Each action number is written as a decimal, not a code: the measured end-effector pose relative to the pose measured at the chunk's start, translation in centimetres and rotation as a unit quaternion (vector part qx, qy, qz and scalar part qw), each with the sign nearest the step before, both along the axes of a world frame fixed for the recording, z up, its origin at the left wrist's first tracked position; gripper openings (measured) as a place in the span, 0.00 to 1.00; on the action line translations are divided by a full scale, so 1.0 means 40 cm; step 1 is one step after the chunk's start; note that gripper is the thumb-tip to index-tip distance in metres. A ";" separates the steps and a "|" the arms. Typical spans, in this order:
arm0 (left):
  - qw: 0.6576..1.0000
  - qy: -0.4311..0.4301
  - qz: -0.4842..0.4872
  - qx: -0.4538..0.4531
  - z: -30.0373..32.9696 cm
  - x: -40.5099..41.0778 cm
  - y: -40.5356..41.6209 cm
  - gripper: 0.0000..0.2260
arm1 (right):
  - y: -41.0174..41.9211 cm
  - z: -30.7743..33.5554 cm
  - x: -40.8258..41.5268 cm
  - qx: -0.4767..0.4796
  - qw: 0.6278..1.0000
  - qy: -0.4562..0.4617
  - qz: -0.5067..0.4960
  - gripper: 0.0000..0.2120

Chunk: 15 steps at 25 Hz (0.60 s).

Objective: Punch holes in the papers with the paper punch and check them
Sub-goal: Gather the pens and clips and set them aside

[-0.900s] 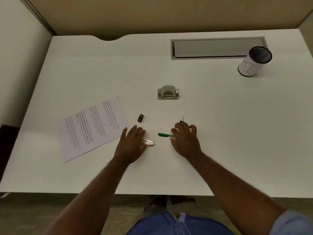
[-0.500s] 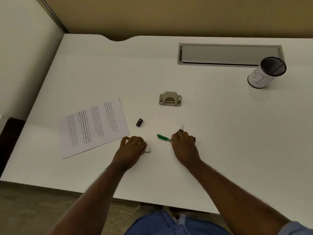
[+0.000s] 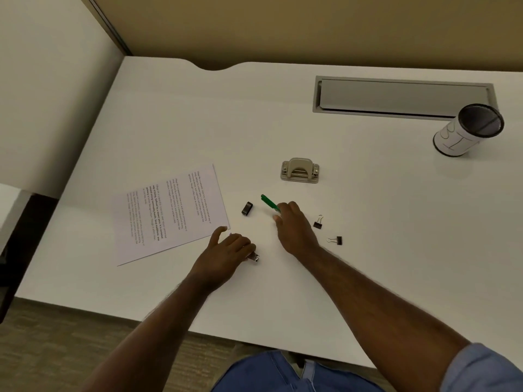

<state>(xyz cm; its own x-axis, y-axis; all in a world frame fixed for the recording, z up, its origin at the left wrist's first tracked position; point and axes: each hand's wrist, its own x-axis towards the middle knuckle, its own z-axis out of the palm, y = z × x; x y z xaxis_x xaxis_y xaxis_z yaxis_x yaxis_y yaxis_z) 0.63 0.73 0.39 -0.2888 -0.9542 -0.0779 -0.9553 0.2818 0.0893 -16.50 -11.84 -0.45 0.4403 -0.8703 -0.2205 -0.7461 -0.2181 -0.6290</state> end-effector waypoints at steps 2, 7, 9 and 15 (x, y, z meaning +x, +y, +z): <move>1.000 -0.003 -0.012 -0.015 0.008 0.028 0.008 0.19 | -0.007 0.004 0.062 0.021 1.000 0.010 0.006 0.17; 0.998 -0.016 -0.052 -0.026 0.026 0.092 0.009 0.21 | -0.021 -0.002 0.167 0.053 0.995 0.071 0.050 0.26; 0.997 -0.019 -0.065 -0.031 0.033 0.105 -0.002 0.24 | -0.014 -0.014 0.189 0.043 0.992 0.093 0.070 0.26; 0.992 -0.007 -0.117 -0.047 0.060 0.119 -0.037 0.23 | 0.000 -0.032 0.191 0.039 0.998 0.049 0.014 0.14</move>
<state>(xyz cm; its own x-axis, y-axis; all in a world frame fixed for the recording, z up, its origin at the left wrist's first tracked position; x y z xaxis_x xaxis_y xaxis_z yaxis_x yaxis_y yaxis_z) 5.40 -0.75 2.77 -0.5023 -0.8647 0.0016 -0.8640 0.5020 0.0393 -8.84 -11.84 -1.74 0.4366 -0.8366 -0.3308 -0.7997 -0.1924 -0.5688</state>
